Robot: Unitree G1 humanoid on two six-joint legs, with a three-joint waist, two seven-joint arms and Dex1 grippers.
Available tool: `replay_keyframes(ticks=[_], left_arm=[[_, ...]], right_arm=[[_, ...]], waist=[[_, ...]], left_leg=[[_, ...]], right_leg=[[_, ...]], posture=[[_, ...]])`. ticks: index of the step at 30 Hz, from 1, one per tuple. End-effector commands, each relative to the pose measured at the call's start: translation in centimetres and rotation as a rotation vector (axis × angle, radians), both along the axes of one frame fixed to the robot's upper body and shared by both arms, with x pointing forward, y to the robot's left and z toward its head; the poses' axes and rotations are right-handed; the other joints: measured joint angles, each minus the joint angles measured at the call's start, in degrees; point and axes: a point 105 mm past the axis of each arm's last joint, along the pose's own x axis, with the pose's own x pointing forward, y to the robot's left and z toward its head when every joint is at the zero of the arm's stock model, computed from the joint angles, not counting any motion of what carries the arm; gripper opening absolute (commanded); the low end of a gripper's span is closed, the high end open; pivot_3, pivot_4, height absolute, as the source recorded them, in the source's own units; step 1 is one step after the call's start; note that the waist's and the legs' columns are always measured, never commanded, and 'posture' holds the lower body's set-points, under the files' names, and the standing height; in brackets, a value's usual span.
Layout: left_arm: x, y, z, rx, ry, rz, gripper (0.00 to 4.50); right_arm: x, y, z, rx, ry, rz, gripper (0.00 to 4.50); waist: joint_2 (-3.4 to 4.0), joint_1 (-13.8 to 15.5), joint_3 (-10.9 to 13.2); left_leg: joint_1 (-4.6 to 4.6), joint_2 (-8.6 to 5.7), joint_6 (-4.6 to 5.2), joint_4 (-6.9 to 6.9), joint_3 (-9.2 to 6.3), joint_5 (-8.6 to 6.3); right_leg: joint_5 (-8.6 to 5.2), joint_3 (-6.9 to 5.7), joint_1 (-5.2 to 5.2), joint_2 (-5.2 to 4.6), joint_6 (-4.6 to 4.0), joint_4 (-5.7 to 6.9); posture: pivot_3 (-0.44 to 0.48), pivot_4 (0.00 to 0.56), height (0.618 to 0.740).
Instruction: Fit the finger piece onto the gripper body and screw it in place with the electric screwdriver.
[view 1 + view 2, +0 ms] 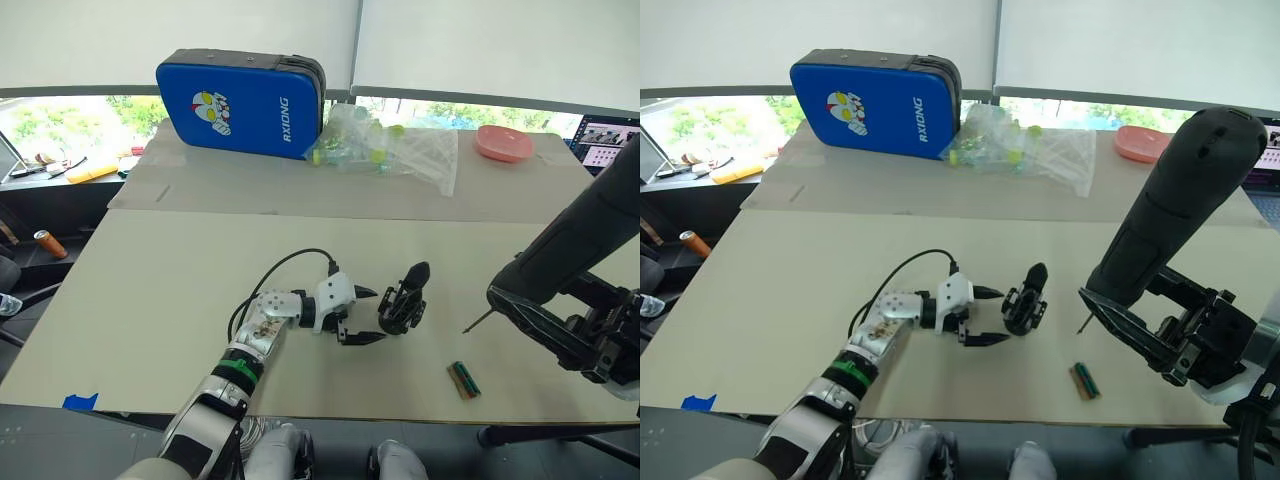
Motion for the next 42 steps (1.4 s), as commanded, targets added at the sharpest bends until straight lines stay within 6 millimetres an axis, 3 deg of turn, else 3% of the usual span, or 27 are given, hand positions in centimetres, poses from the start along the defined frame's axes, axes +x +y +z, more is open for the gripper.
replay_keyframes(ticks=[1,6,12,25,28,31,38,42], left_arm=[[-1.4,-1.6,0.4,-0.002,-0.017,-0.02,4.46],[-2.3,-2.9,0.1,0.023,-0.024,-0.001,4.46],[-1.5,-2.9,-0.3,0.038,-0.04,0.092,4.46],[-1.5,-3.7,-1.3,0.058,-0.001,0.118,4.46],[-1.5,-3.6,-1.7,0.075,0.012,0.117,3.68],[-1.5,-3.6,-2.0,0.085,0.019,0.112,2.31],[-1.7,-3.7,-2.3,0.098,0.022,0.095,2.28],[-1.5,-3.6,-2.3,0.103,0.016,0.082,2.28]], right_arm=[[-0.4,0.5,0.8,-0.003,-0.048,0.011,1.94],[-0.4,0.6,0.8,-0.001,-0.049,0.011,1.94],[-0.4,0.7,0.9,-0.002,-0.053,0.008,1.94],[-0.3,0.7,1.2,-0.004,-0.065,0.005,1.94],[-0.3,0.7,1.3,-0.005,-0.068,0.005,1.94],[-0.3,0.7,1.3,-0.006,-0.071,0.005,1.94],[-0.6,1.3,2.4,0.01,-0.099,0.035,1.94],[-0.5,1.5,4.4,0.034,-0.143,0.05,1.94]], waist=[[0.0,0.02,0.0],[0.0,0.21,0.0],[0.01,0.28,-0.01],[0.02,0.64,-0.01],[0.02,0.79,-0.01],[0.02,1.07,-0.02],[0.02,1.28,-0.02],[0.02,1.34,-0.01]], left_leg=[[0.0,0.0,0.0,0.0,0.0,0.0],[0.0,0.0,0.04,0.0,0.0,-0.03],[0.01,0.0,0.29,0.0,0.0,-0.18],[0.01,0.0,0.3,0.02,0.0,-0.19],[0.01,-0.01,0.3,0.02,0.0,-0.19],[0.01,-0.01,0.31,0.03,0.0,-0.19],[0.01,-0.01,0.32,0.03,0.0,-0.2],[0.01,-0.01,0.32,0.04,0.0,-0.2]], right_leg=[[0.0,0.01,0.0,0.0,0.0,0.0],[0.0,0.01,0.0,0.0,0.0,0.01],[0.0,0.01,0.01,-0.01,0.0,0.01],[0.01,0.01,0.02,-0.02,0.01,0.0],[0.02,0.01,0.03,-0.03,0.02,0.0],[0.02,0.01,0.03,-0.02,0.02,0.0],[0.02,0.01,0.04,-0.04,0.03,-0.02],[0.03,0.01,0.04,-0.05,0.02,-0.03]], posture=[[0.0,0.15,0.74],[0.0,0.15,0.74],[0.0,0.15,0.74],[0.0,0.15,0.74],[0.0,0.15,0.74],[0.0,0.15,0.74],[0.0,0.15,0.74],[0.0,0.15,0.74]])
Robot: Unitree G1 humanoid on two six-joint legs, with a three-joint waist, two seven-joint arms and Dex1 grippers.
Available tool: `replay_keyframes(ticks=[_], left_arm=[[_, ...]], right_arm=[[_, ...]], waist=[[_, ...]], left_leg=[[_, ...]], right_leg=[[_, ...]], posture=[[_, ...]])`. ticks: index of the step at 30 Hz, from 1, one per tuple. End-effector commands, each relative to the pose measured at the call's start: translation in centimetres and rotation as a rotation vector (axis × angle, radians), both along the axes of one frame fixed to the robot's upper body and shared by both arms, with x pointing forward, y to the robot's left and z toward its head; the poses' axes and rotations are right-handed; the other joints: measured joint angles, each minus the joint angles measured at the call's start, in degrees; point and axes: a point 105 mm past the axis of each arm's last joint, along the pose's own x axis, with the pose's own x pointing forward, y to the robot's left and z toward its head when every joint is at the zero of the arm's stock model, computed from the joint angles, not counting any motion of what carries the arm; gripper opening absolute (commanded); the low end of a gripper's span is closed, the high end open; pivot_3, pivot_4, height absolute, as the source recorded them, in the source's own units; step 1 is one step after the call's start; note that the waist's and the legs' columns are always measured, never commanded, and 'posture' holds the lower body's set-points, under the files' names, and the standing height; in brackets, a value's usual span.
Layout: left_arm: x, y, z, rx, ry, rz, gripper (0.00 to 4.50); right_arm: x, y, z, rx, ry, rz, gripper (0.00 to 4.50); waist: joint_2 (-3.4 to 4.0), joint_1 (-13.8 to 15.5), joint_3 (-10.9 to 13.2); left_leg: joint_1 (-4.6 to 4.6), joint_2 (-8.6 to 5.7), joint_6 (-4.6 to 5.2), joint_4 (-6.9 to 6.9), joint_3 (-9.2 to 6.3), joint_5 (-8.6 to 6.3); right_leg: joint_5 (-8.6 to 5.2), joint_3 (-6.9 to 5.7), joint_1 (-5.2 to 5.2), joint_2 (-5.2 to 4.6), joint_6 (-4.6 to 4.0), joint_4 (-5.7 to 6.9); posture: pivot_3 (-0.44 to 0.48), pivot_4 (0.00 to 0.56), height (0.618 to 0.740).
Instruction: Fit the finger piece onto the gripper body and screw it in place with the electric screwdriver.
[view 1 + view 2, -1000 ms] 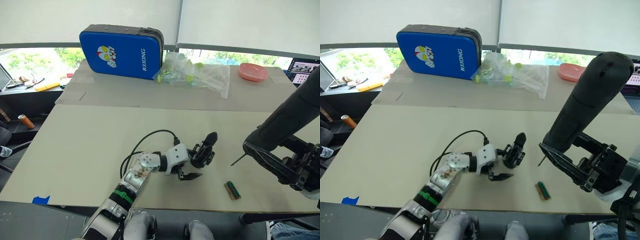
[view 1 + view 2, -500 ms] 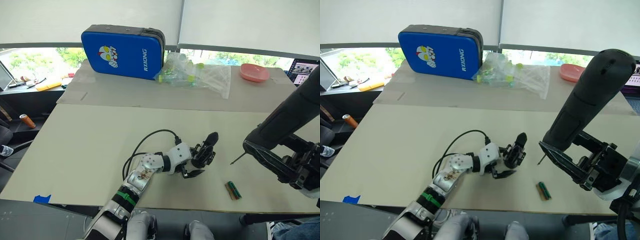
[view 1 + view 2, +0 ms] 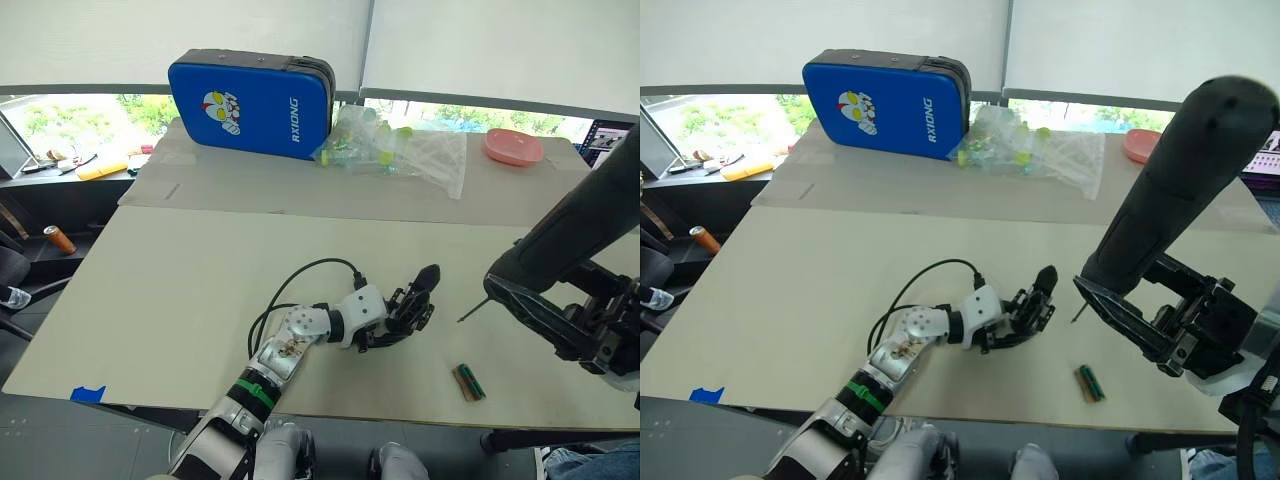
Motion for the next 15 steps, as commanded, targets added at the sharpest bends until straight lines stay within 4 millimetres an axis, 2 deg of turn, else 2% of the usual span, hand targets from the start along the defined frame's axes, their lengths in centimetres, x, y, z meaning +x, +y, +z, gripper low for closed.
replay_keyframes(ticks=[1,6,15], left_arm=[[-0.3,0.0,-1.7,0.058,0.041,-0.016,2.28],[-0.1,0.1,-1.6,0.061,0.038,-0.022,2.28],[-0.2,0.1,-1.6,0.063,0.045,-0.033,2.28]], right_arm=[[-0.6,0.4,2.6,0.026,-0.088,0.019,1.94],[-0.2,1.6,4.5,0.024,-0.114,0.078,1.94],[1.6,3.8,5.2,0.035,-0.077,0.159,1.94]], waist=[[0.0,0.02,0.0],[-0.01,0.06,0.01],[-0.02,-0.09,0.01]], left_leg=[[0.0,0.0,0.0,0.0,0.0,0.0],[0.0,0.0,0.01,0.0,0.0,-0.01],[-0.02,0.0,0.0,0.02,0.0,0.01]], right_leg=[[0.0,0.0,0.0,-0.01,0.0,-0.01],[0.01,-0.01,0.0,-0.05,-0.01,-0.02],[0.01,-0.03,0.0,-0.14,-0.02,-0.05]], posture=[[0.0,0.15,0.74],[0.0,0.15,0.74],[0.0,0.15,0.74]])
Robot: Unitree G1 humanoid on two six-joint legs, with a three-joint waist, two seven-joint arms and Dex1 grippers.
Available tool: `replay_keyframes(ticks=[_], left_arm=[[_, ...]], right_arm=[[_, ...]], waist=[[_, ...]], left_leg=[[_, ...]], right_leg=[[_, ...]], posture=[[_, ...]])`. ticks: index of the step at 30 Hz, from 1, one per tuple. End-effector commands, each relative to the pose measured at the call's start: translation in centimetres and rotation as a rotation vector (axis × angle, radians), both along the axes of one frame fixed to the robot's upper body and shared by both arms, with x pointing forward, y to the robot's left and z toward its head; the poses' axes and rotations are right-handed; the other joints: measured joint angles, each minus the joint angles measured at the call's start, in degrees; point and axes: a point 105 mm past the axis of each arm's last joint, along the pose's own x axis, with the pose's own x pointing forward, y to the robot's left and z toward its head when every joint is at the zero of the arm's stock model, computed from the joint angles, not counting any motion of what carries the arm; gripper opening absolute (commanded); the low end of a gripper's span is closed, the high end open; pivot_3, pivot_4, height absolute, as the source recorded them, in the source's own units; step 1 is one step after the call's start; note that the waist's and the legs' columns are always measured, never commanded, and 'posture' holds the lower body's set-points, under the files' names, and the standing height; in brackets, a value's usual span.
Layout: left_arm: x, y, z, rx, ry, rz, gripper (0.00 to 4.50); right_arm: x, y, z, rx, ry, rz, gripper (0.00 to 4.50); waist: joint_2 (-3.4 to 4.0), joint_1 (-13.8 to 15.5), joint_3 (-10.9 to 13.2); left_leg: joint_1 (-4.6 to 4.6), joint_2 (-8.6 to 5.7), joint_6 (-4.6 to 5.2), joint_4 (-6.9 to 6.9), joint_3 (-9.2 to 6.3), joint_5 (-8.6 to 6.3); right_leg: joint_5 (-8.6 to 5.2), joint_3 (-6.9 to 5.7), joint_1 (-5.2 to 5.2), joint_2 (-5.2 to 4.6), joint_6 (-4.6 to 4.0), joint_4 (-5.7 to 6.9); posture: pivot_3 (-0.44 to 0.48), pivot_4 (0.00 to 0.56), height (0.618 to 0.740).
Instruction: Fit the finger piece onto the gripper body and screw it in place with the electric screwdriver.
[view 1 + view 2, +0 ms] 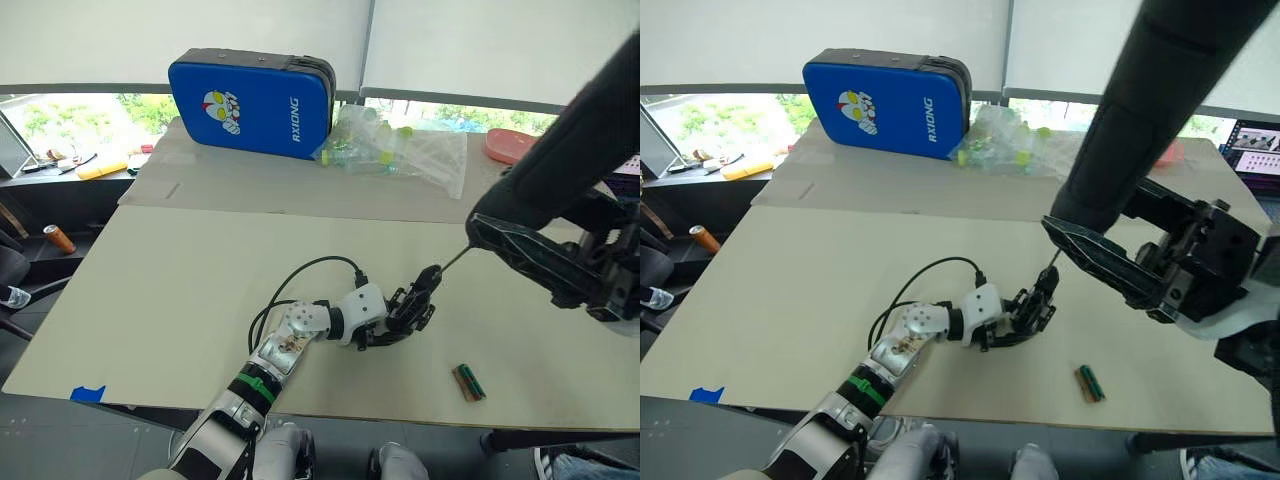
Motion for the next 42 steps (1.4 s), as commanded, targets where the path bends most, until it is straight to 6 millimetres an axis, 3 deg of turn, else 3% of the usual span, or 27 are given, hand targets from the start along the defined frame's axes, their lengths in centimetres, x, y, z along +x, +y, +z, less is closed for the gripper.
replay_keyframes(ticks=[1,9,42], left_arm=[[-0.4,0.1,-1.7,0.055,0.049,-0.003,2.28],[-0.4,0.2,-1.7,0.055,0.052,0.003,2.28],[-0.7,0.6,-1.9,0.07,0.073,-0.012,2.28]], right_arm=[[0.3,0.8,0.9,0.023,-0.011,0.034,1.94],[1.2,2.2,0.1,0.006,0.04,0.078,1.94],[2.9,2.6,-4.7,-0.113,0.142,0.03,1.94]], waist=[[0.0,-0.03,0.0],[-0.01,0.0,0.0],[-0.01,-0.16,0.0]], left_leg=[[0.0,0.0,0.0,0.0,0.0,0.0],[-0.04,0.0,-0.33,0.0,0.0,0.2],[-0.05,0.0,-0.33,0.0,0.0,0.2]], right_leg=[[0.0,0.0,-0.01,0.0,0.0,0.0],[0.01,-0.06,-0.01,-0.03,0.01,-0.01],[0.01,-0.12,-0.03,0.04,0.02,0.0]], posture=[[0.0,0.15,0.74],[0.0,0.15,0.74],[0.0,0.15,0.74]])
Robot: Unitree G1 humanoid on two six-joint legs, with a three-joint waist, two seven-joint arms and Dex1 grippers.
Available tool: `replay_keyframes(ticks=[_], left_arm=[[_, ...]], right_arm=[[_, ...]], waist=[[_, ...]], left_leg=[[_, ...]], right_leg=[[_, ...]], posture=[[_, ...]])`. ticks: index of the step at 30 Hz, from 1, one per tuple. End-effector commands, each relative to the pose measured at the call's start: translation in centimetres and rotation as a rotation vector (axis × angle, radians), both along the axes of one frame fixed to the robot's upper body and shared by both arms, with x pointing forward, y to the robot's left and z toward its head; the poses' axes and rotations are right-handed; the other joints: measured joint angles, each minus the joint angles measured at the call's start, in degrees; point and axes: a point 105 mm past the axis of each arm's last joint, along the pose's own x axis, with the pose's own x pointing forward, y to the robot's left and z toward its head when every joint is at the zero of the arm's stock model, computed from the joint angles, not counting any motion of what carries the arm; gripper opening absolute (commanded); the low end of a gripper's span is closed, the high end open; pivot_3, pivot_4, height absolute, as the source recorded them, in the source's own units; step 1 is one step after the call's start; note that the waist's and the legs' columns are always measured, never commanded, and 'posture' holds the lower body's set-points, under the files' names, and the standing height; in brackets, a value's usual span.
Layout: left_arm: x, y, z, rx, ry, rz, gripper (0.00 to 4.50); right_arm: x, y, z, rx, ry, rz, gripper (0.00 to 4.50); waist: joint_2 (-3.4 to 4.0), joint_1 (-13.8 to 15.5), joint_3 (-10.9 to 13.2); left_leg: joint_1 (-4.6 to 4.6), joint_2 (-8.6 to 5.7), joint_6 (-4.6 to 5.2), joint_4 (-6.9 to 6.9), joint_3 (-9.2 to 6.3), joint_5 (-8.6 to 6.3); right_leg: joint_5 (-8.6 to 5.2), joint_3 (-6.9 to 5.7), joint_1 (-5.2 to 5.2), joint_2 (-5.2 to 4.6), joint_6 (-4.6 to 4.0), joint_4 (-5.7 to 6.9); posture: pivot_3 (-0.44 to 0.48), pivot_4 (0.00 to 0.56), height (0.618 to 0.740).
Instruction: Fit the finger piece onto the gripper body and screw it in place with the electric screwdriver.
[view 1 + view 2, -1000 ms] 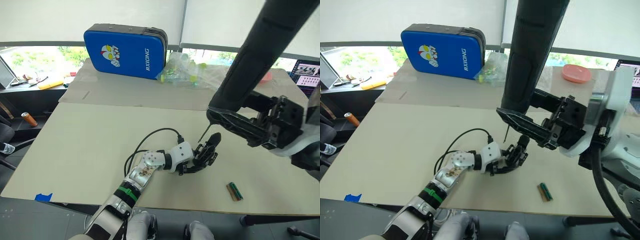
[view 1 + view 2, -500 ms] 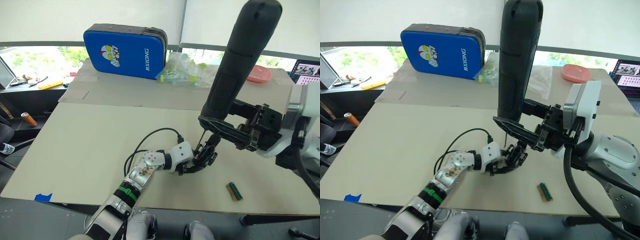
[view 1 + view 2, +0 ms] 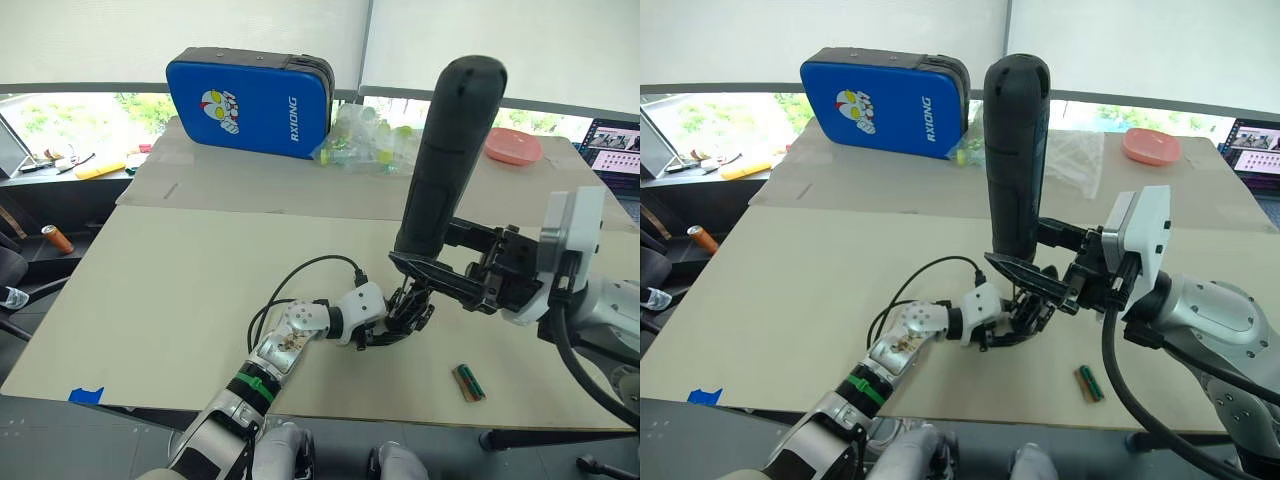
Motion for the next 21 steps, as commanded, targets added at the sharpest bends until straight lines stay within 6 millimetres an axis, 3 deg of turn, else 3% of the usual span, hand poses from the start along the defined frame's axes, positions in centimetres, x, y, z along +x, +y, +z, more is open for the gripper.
replay_keyframes(ticks=[1,21], left_arm=[[-0.71,0.19,-1.86,0.055,0.064,-0.011,2.28],[-1.15,0.15,-2.0,0.058,0.081,-0.019,2.28]], right_arm=[[-0.3,-0.06,0.45,0.006,-0.036,-0.004,1.94],[0.19,0.21,-0.54,-0.018,-0.013,-0.014,1.94]], waist=[[0.0,0.0,0.0],[0.0,-0.13,0.0]], left_leg=[[0.0,0.0,0.0,0.0,0.0,0.0],[-0.01,0.0,-0.01,-0.01,0.0,0.0]], right_leg=[[0.0,0.0,0.0,0.0,0.0,0.0],[0.0,-0.05,-0.03,0.02,0.0,0.0]], posture=[[0.0,0.15,0.74],[0.0,0.15,0.74]])
